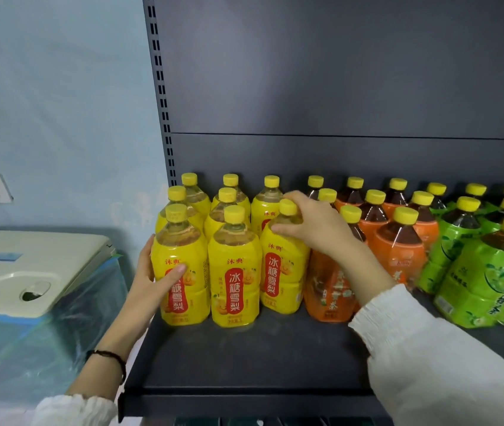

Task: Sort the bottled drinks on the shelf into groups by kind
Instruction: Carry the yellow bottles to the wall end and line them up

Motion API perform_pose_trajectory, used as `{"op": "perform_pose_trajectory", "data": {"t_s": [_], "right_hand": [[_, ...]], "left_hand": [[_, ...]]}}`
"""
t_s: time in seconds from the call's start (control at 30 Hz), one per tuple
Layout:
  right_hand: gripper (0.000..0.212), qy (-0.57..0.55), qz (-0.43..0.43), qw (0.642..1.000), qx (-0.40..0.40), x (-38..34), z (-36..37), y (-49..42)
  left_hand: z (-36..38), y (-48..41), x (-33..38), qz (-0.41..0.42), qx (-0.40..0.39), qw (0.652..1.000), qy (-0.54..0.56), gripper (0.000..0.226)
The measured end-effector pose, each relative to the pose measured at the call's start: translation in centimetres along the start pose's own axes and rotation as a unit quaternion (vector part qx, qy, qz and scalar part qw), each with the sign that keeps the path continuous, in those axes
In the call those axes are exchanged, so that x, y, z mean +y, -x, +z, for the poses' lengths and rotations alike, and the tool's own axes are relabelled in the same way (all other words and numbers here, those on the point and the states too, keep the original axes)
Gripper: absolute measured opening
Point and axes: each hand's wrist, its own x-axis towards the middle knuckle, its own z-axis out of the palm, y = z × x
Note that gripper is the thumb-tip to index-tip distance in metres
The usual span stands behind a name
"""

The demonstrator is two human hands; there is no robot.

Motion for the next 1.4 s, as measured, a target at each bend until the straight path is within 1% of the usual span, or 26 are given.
{"op": "perform_pose_trajectory", "data": {"t_s": [0.17, 0.23, 0.33, 0.37, 0.4, 0.43, 0.47, 0.5, 0.53, 0.57, 0.63, 0.67, 0.73, 0.77, 0.87, 0.97, 1.1, 1.27, 1.4], "right_hand": [[0.062, -0.097, -0.036, 0.994, -0.033, 0.2, -0.5, -1.0], [0.065, -0.135, -0.050, 0.988, -0.062, 0.3, -0.2, -1.0], [0.073, -0.151, -0.042, 0.984, -0.083, 0.3, 0.2, -1.1], [0.074, -0.149, -0.041, 0.986, -0.067, 0.1, 0.3, -0.7], [0.074, -0.150, -0.038, 0.987, -0.030, -0.2, 0.5, 0.0], [0.071, -0.169, -0.029, 0.985, 0.027, -0.6, 1.1, 1.1], [0.066, -0.207, -0.018, 0.974, 0.092, -1.1, 2.0, 2.8], [0.061, -0.262, -0.011, 0.954, 0.148, -1.5, 3.3, 4.9], [0.058, -0.313, -0.008, 0.933, 0.175, -1.8, 4.9, 7.1], [0.059, -0.345, -0.006, 0.923, 0.173, -2.0, 6.6, 9.3], [0.067, -0.350, 0.008, 0.926, 0.141, -1.6, 10.1, 11.7], [0.070, -0.350, 0.038, 0.927, 0.131, -1.0, 11.7, 11.9], [0.070, -0.377, 0.119, 0.910, 0.126, -0.2, 13.6, 11.1], [0.069, -0.388, 0.145, 0.900, 0.133, 0.1, 14.1, 10.4], [0.066, -0.382, 0.198, 0.889, 0.158, 0.1, 14.6, 8.3], [0.059, -0.383, 0.252, 0.868, 0.192, -0.3, 14.6, 6.8], [0.058, -0.369, 0.273, 0.861, 0.218, -0.7, 15.5, 6.3], [0.061, -0.339, 0.287, 0.870, 0.216, -0.3, 15.5, 4.9], [0.063, -0.344, 0.289, 0.866, 0.222, -0.5, 16.0, 4.6]], "left_hand": [[0.5, 0.4, 0.1, -0.011, 0.010, 1.000, 0.010, 0.108], [0.6, 0.5, 0.1, -0.016, 0.012, 1.000, 0.012, 0.107], [0.6, 0.5, 0.1, -0.018, 0.012, 1.000, 0.015, 0.109], [0.6, 0.5, 0.1, -0.018, 0.012, 1.000, 0.015, 0.109], [0.6, 0.5, 0.0, -0.017, 0.012, 1.000, 0.016, 0.110], [0.6, 0.5, 0.0, -0.015, 0.013, 1.000, 0.017, 0.110], [0.6, 0.6, 0.0, -0.015, 0.013, 1.000, 0.016, 0.111], [0.7, 0.6, 0.0, -0.013, 0.013, 1.000, 0.015, 0.112], [0.8, 0.6, 0.0, -0.011, 0.014, 1.000, 0.013, 0.113], [0.8, 0.6, 0.0, -0.008, 0.016, 1.000, 0.013, 0.115], [0.7, 0.5, 0.0, -0.005, 0.016, 1.000, 0.015, 0.120], [0.6, 0.4, 0.0, -0.004, 0.015, 1.000, 0.016, 0.123], [0.4, 0.4, -0.1, -0.008, 0.013, 1.000, 0.019, 0.128], [0.3, 0.4, -0.2, -0.010, 0.013, 1.000, 0.020, 0.129], [0.3, 0.4, -0.4, -0.009, 0.015, 1.000, 0.013, 0.128], [0.3, 0.3, -0.6, -0.007, 0.015, 1.000, 0.012, 0.124], [0.5, 0.4, -0.7, 0.000, 0.021, 1.000, 0.021, 0.118], [0.5, 0.2, -0.7, -0.004, 0.020, 0.999, 0.024, 0.122], [0.1, -0.3, -0.7, -0.010, 0.016, 1.000, 0.010, 0.126]]}}
